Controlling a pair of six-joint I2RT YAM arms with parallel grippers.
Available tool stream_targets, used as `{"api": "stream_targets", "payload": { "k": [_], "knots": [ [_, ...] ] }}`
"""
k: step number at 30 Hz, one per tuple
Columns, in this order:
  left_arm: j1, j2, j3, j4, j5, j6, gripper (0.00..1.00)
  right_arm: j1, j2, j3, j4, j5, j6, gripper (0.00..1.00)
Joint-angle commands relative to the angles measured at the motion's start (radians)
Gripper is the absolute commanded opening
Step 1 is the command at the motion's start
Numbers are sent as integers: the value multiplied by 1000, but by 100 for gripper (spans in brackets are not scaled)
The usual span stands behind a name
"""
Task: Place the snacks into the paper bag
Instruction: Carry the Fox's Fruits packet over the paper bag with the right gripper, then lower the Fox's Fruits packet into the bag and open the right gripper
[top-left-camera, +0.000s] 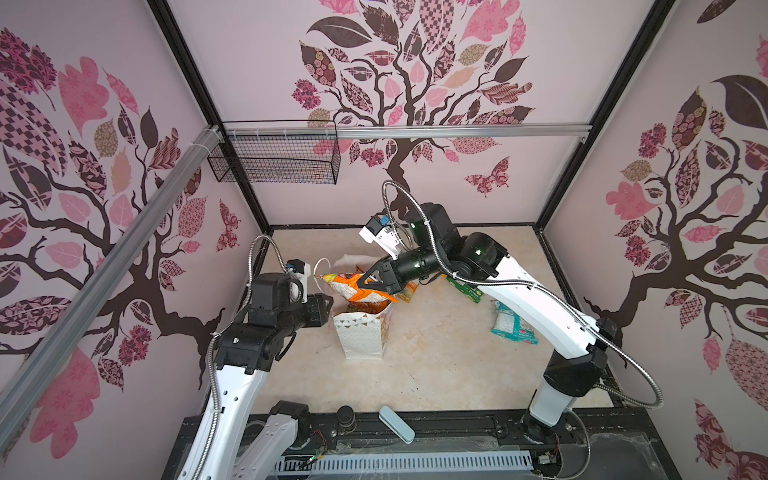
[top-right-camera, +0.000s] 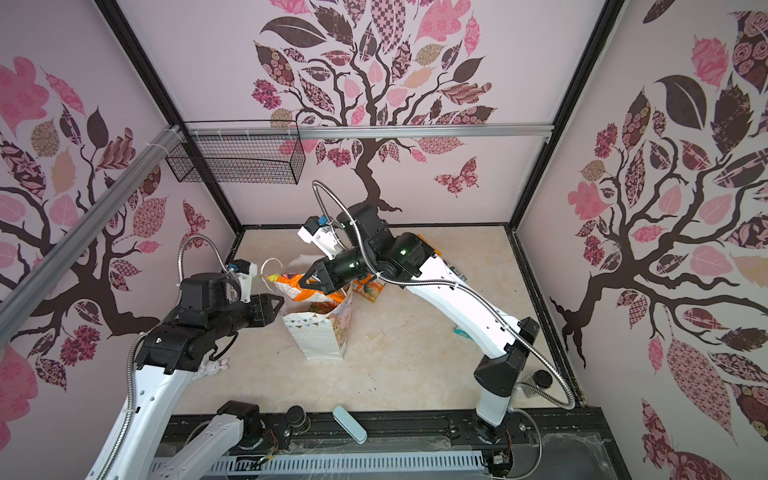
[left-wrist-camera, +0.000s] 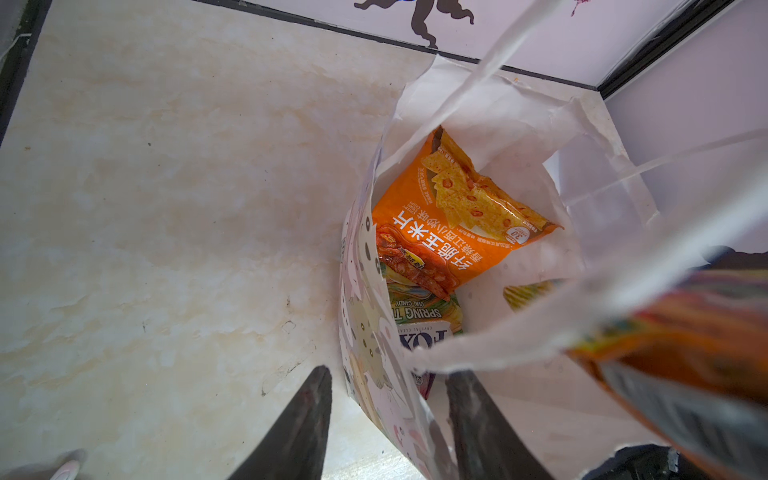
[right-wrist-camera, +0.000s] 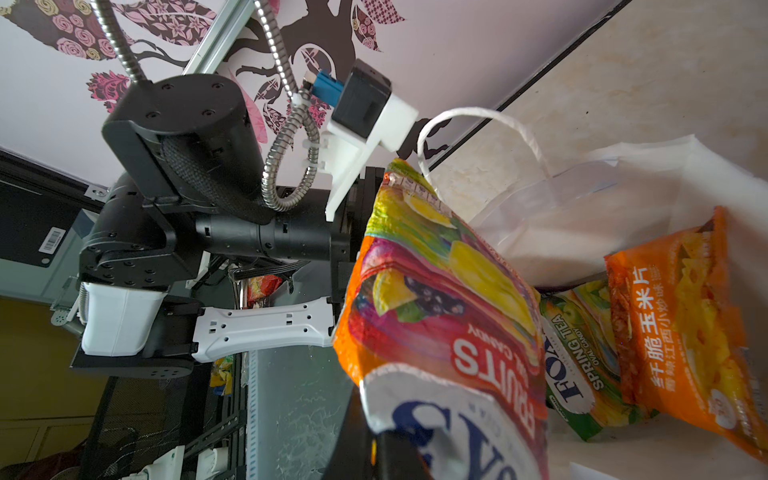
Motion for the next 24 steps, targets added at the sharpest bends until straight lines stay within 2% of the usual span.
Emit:
{"api": "stream_targets", "payload": {
  "k": [1,6,15,24],
  "knots": [
    [-3,-13,25,-1,-6,11,49,5,-24,-59,132,-20,25,0],
    [-3,-15,21,0,-6,9,50,-7,-60,-184,271,-59,79,0],
    [-3,-12,21,0,-6,11,49,-47,-82,-286,370,-98,121,0],
    [-4,-10,19,1,0,12,49,-50,-43,-213,365,-80,125,0]
  ]
}}
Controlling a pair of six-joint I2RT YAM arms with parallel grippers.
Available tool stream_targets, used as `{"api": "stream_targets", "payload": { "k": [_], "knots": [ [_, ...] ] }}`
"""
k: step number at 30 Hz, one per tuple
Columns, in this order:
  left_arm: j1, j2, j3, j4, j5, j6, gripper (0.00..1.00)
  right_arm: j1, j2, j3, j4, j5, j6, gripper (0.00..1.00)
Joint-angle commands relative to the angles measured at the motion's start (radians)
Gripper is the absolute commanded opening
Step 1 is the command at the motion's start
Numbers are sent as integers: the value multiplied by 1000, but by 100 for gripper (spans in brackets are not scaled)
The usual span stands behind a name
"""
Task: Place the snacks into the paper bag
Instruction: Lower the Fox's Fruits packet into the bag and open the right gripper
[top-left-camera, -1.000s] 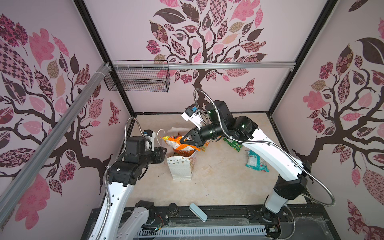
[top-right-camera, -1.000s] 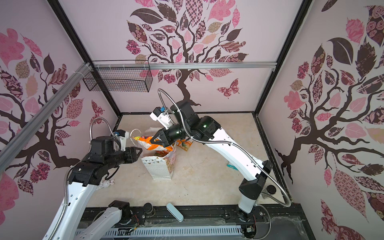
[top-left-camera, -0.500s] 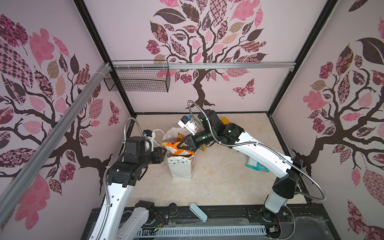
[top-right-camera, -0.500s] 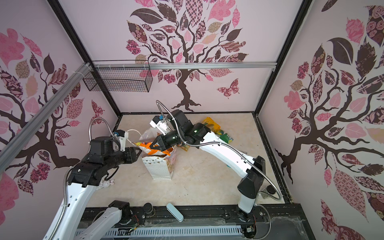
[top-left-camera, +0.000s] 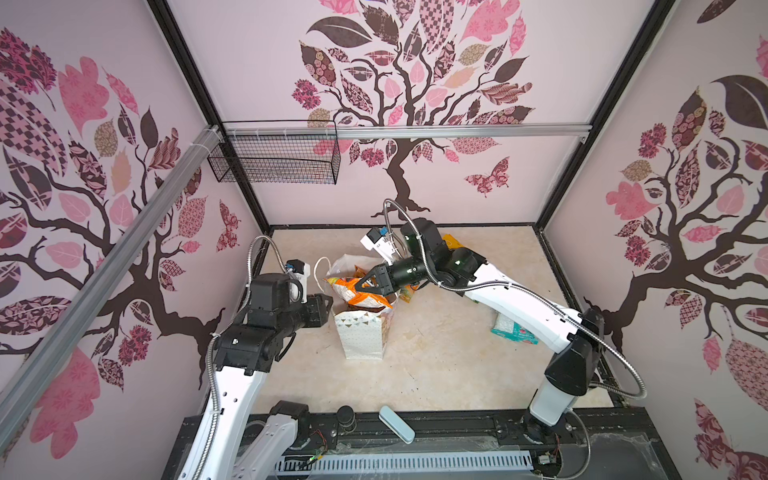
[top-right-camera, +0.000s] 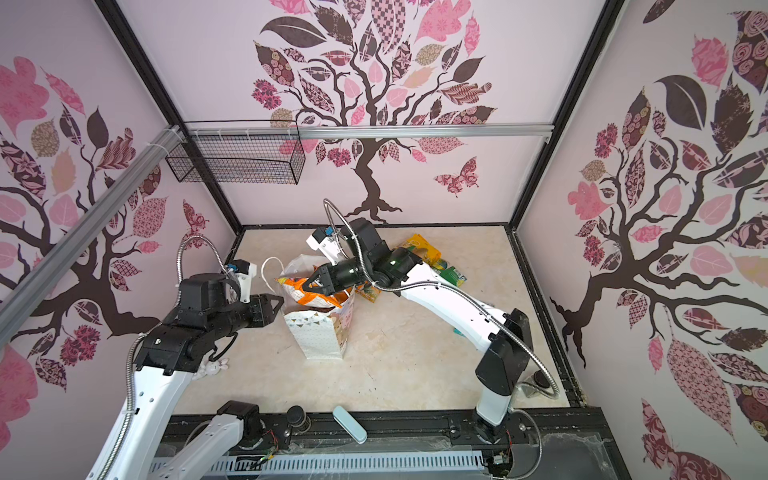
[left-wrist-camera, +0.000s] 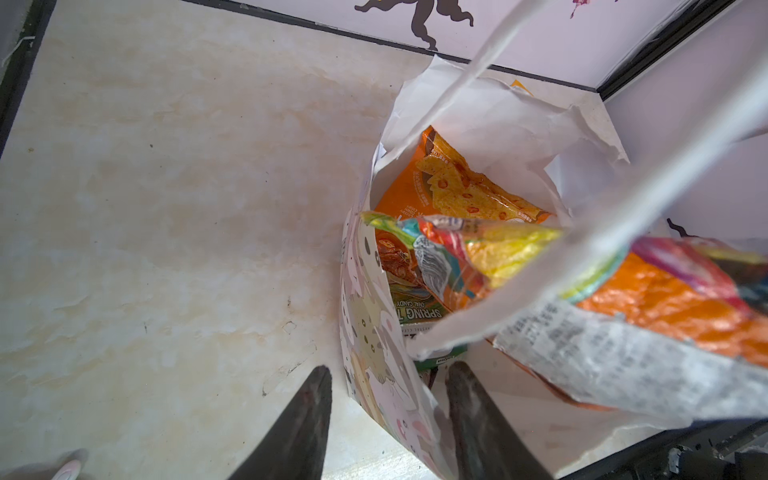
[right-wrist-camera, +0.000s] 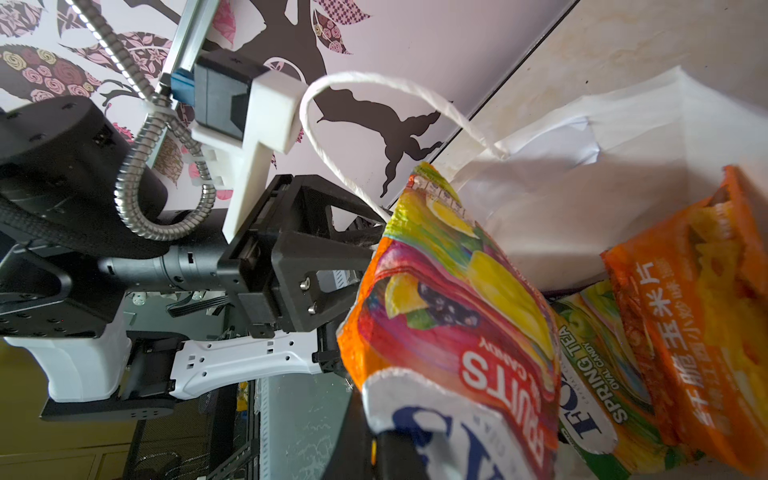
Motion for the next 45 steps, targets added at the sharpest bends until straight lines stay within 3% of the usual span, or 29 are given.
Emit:
{"api": "stream_targets", "payload": {
  "k": [1,10,19,27,39,45],
  "knots": [
    [-4,-5,19,1,2,12,49,-2,-31,83,45,-8,-5,0],
    [-3,-6,17,5,5,14,49,2,33,177,37,-17,-6,0],
    [-3,-11,17,5,3,14,49,2,45,146,11,26,-41,0],
    [-3,-13,17,3,-1,14,49,2,29,127,-57,140,-91,0],
    [-3,-19,23,-5,-6,15,49,4,42,110,-56,156,-102,0],
    [-3,-11,25,-6,-4,15,49,29,44,139,-118,224,-141,7]
  ]
}}
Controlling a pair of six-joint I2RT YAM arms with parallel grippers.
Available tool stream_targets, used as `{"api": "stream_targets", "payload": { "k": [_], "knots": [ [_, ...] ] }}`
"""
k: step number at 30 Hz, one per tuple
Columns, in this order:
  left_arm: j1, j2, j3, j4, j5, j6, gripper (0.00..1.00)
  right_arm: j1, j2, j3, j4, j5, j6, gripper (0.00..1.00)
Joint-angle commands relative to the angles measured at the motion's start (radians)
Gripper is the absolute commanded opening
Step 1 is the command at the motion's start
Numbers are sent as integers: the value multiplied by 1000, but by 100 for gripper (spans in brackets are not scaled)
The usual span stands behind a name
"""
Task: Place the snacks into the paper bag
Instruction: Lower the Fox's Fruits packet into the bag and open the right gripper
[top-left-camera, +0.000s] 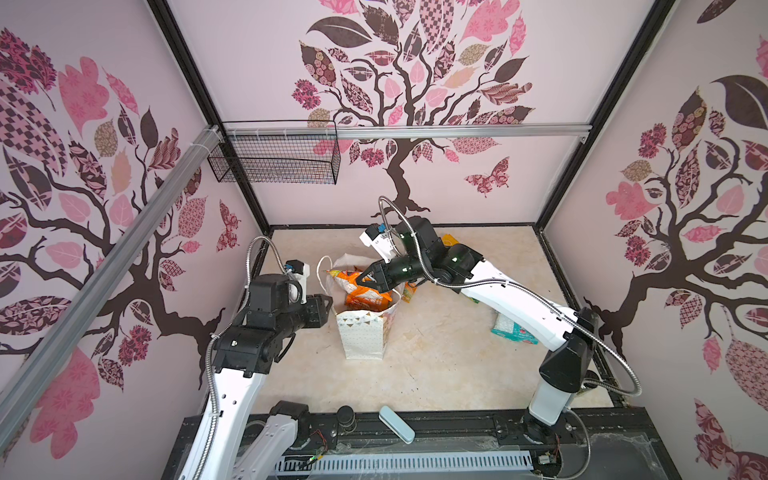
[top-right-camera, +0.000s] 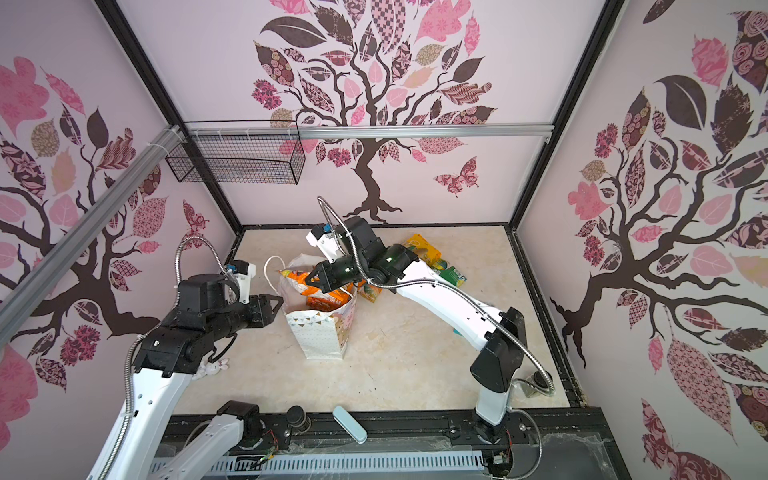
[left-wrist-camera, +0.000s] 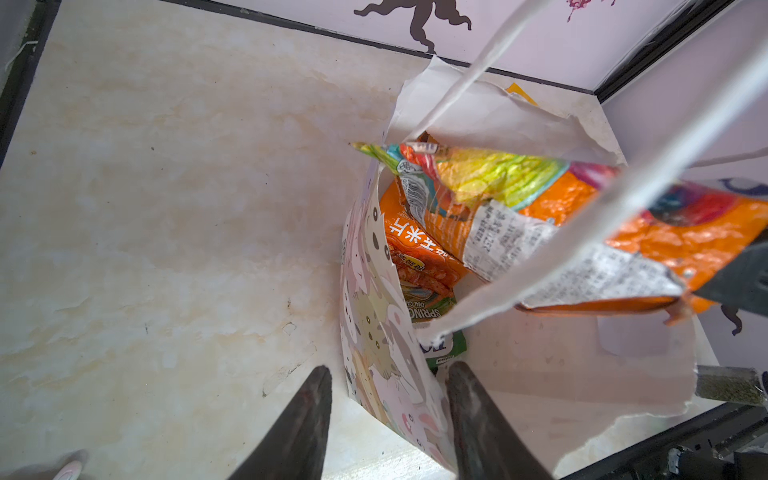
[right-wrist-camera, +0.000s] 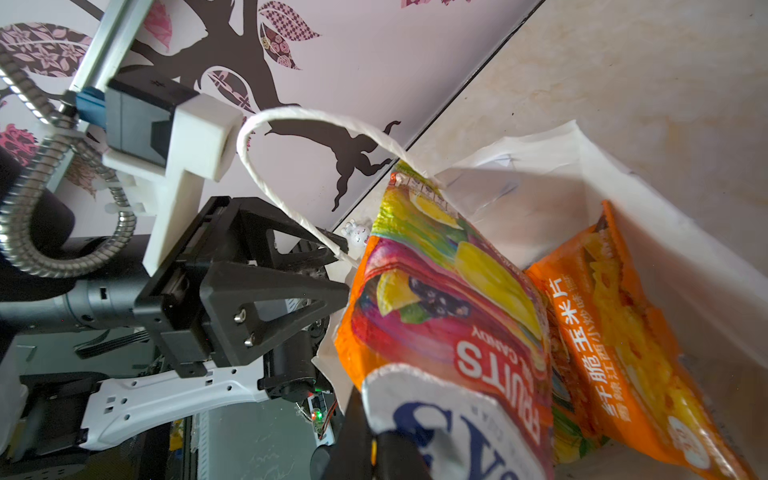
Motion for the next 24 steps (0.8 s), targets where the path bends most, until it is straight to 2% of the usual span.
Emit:
{"api": "stream_targets", "payload": {
  "k": [1,8,13,15,21,24],
  "knots": [
    [-3,-3,27,-6,-4,15,49,16,7,68,-29,46,-46,8],
    [-4,-2,29,-9,-7,15,49,28,7,122,-78,73,-64,12],
    [-3,-2,29,-9,-6,15,49,40,7,142,-101,85,-71,29],
    [-3,-2,28,-6,-5,15,49,39,5,143,-103,89,-74,32],
    [-3,-3,30,-9,-8,15,49,41,8,177,-135,106,-87,34],
    [-4,-4,25,-7,-10,16,49,47,-4,204,-179,165,-106,36]
  ]
}}
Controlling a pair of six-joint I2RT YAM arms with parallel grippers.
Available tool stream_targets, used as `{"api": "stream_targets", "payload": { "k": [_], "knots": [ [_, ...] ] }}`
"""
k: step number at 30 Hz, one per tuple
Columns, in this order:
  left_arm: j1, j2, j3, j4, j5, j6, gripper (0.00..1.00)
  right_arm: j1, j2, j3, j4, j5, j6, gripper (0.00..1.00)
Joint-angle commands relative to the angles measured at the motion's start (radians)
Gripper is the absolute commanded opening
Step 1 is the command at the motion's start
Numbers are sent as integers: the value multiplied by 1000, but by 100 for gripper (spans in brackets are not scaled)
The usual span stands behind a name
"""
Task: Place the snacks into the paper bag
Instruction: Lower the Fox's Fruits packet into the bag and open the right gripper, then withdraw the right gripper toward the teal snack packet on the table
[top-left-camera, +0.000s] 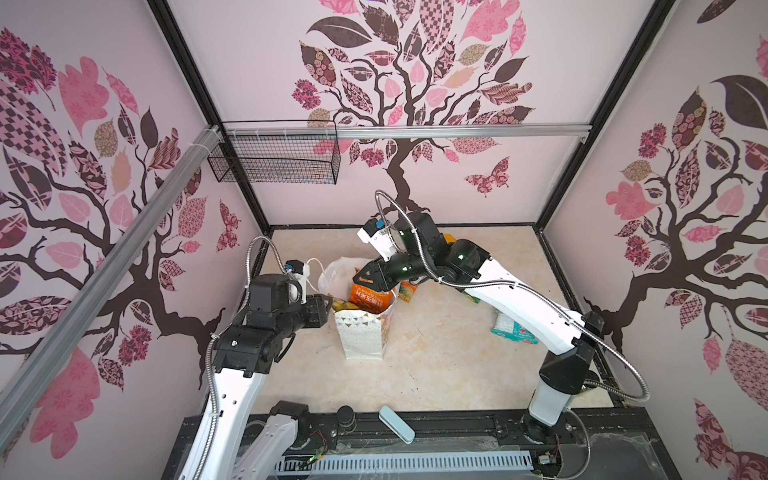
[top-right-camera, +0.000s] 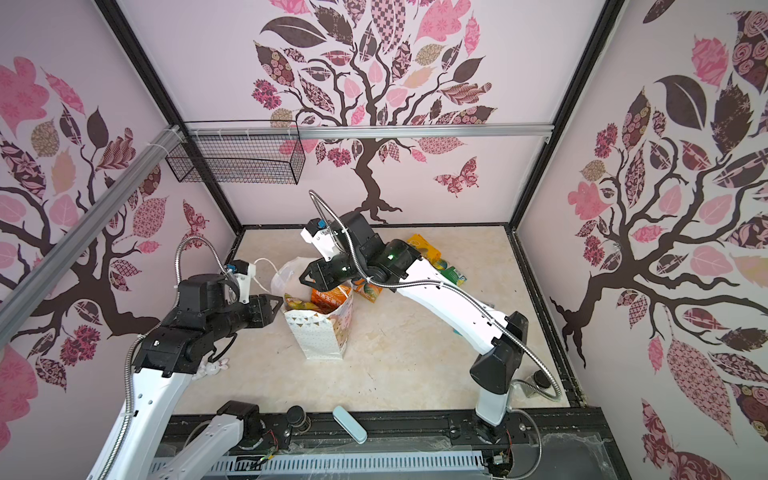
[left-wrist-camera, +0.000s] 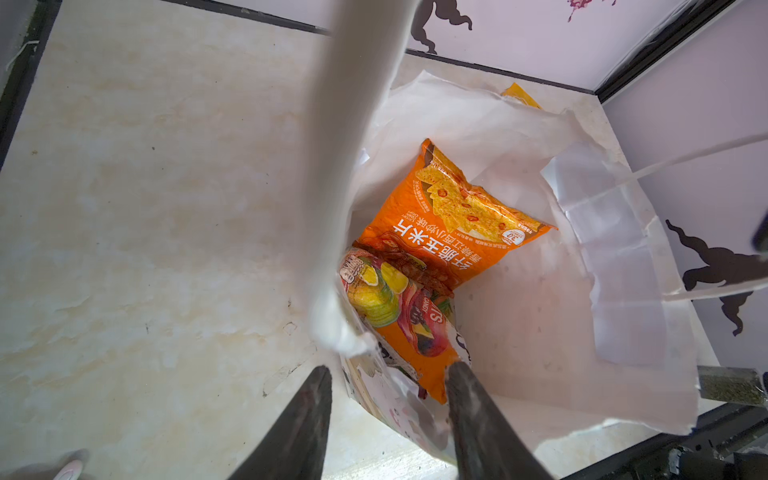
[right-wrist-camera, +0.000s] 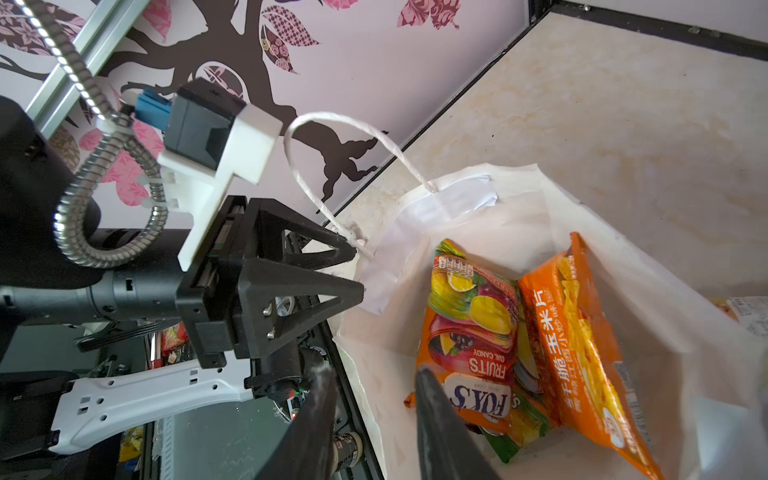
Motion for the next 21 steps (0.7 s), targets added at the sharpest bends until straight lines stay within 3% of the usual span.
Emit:
{"api": "stream_targets", "payload": {
  "k": [1,12,21],
  "knots": [
    [-3,-4,25,-7,-8,16,49,10,-15,61,-51,74,-41,37],
    [-4,11,53,-19,-22,15,49,12,-142,-5,-52,178,-55,40],
    [15,74,175,-72,-85,-21,51,11,-288,-163,-3,268,-53,44]
  ]
}}
